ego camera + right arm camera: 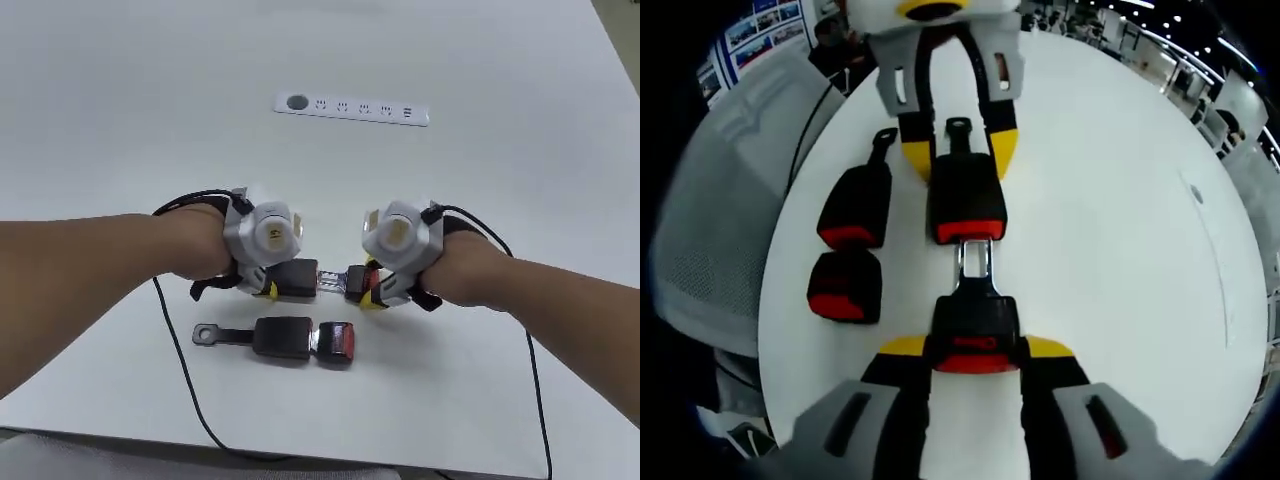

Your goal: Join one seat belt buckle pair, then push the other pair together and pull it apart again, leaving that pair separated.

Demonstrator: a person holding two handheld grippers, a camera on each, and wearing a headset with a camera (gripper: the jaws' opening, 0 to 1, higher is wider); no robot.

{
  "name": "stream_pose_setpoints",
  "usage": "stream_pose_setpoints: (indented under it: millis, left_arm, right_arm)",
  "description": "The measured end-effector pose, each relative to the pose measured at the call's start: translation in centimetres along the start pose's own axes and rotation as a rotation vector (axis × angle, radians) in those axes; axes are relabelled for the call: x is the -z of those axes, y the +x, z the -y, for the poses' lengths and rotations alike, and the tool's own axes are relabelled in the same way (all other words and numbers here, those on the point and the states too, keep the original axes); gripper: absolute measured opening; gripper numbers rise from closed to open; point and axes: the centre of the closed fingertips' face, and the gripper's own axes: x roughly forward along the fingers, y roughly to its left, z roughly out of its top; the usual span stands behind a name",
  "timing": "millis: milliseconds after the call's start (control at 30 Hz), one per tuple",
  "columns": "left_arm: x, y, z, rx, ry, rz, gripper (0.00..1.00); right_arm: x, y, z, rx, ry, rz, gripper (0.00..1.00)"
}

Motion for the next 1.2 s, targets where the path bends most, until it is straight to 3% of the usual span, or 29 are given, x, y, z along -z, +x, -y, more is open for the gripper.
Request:
stream_pose_setpoints:
  millis: [333,500,567,733,1100,1200]
  left_arm:
    - [0.0,0.0,0.1,0.002,-0.006,-0.006,0.31]
    - [0.0,0.0,0.1,-0.002,-0.015,-0.004,0.31]
    - [0.0,0.0,0.1,-0.004,-0.014,-0.001,0.31]
    - [-0.1,0.0,0.1,-0.007,-0.013,0.006,0.31]
    - [-0.3,-0.1,0.2,0.004,0.01,0.005,0.3]
    - [-0.3,-0.1,0.2,0.007,0.014,-0.004,0.3]
  right_arm:
    - [0.0,-0.1,0.1,0.015,-0.044,-0.029,0.34]
    - [-1.6,0.2,-0.4,0.023,-0.062,0.002,0.35]
    - [-1.1,0.4,-0.1,0.038,-0.074,-0.039,0.35]
    - [-1.3,0.4,-0.1,0.018,-0.067,0.0,0.34]
    - [-1.8,0.8,0.1,0.007,-0.1,-0.025,0.33]
    - [-2.8,1.2,0.0,0.008,-0.097,-0.01,0.33]
